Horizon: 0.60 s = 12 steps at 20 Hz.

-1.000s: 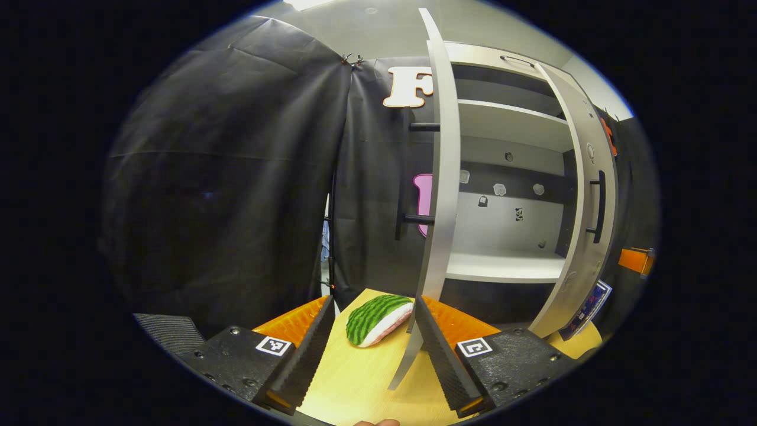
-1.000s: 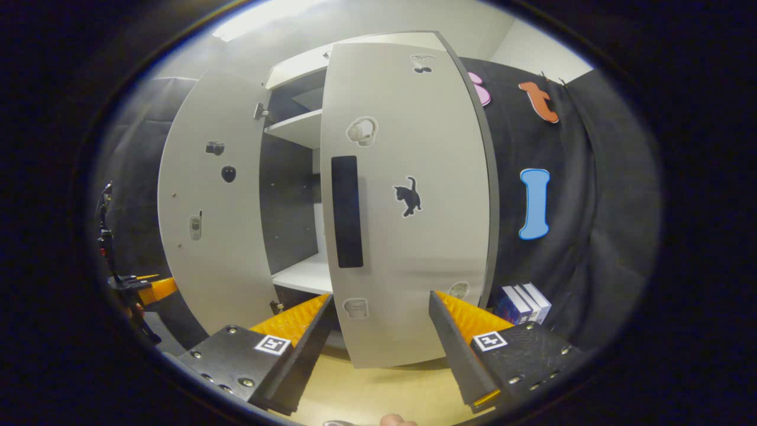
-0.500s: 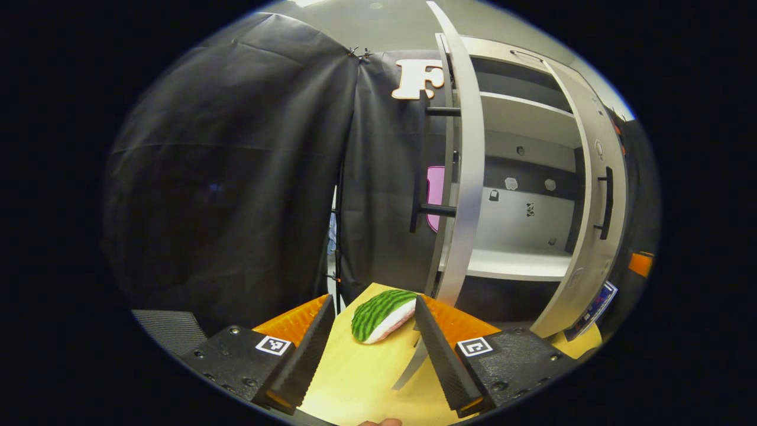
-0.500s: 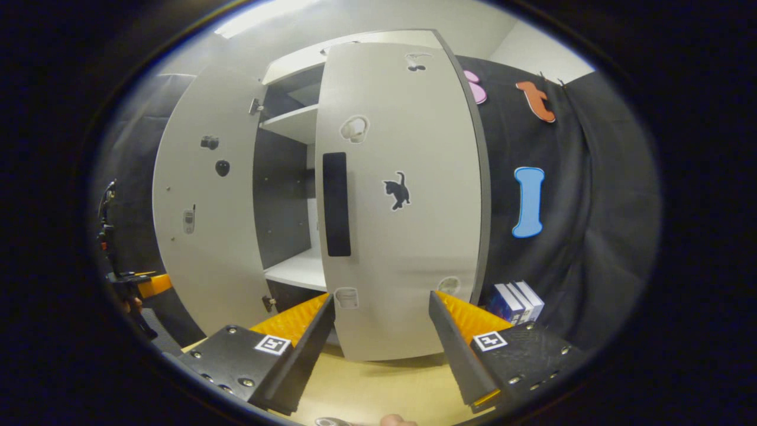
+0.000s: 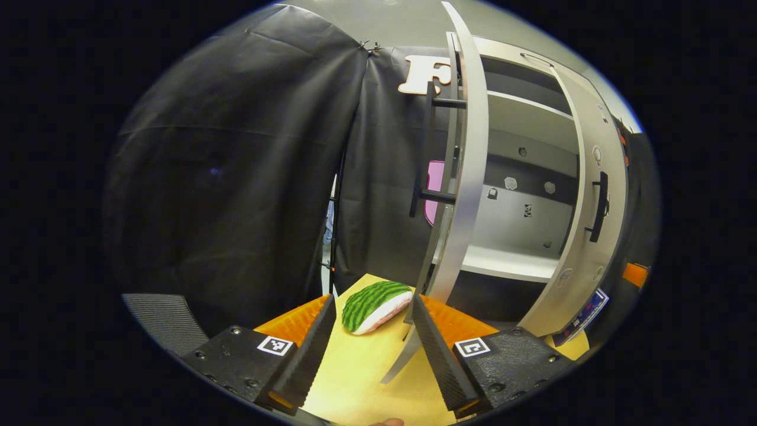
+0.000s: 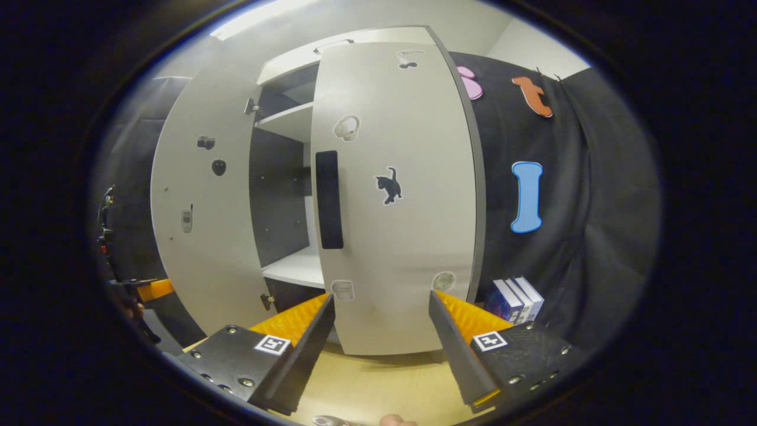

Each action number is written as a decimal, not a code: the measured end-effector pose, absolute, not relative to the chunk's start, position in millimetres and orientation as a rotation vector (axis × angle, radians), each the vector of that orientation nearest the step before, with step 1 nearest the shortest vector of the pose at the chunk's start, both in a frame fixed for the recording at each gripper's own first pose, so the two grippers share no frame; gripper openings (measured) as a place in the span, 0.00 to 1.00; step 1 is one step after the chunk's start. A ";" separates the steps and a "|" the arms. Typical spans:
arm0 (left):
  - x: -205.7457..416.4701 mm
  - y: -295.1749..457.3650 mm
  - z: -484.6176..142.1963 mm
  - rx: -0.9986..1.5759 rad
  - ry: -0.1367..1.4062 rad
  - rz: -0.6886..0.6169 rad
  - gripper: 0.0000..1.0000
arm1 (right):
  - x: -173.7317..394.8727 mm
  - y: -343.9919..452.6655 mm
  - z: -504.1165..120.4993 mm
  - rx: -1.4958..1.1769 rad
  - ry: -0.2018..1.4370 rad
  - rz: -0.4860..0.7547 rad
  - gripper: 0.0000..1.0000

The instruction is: Grasp the bottle in the cabinet with the left hand and place it on the coaster, then close the right door with the right hand and the left door with the left hand.

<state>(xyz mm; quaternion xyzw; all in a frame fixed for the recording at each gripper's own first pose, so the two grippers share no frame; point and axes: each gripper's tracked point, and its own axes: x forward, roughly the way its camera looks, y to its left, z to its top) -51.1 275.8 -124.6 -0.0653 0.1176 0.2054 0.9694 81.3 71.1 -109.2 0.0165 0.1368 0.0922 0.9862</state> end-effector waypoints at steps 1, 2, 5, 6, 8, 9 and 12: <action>-51.6 275.3 -125.1 -0.134 0.239 0.416 0.85 | 79.6 71.2 -110.8 0.030 0.278 0.187 0.93; -51.9 274.5 -125.0 -0.134 0.238 0.415 0.84 | 79.2 71.3 -111.7 0.026 0.281 0.189 0.96; -49.7 269.0 -124.7 -0.131 0.229 0.377 0.85 | 74.7 70.2 -114.4 0.019 0.288 0.193 0.97; -49.0 265.3 -125.0 -0.136 0.228 0.361 0.85 | 74.5 68.6 -115.0 0.016 0.291 0.193 0.97; -48.6 257.8 -125.1 -0.148 0.230 0.340 0.84 | 73.3 68.4 -115.3 0.016 0.293 0.193 0.97; -48.1 253.4 -125.2 -0.147 0.231 0.330 0.85 | 72.4 67.3 -114.7 0.018 0.292 0.193 0.97; -45.5 237.3 -125.7 -0.138 0.238 0.281 0.85 | 69.6 63.7 -112.2 0.017 0.288 0.187 0.93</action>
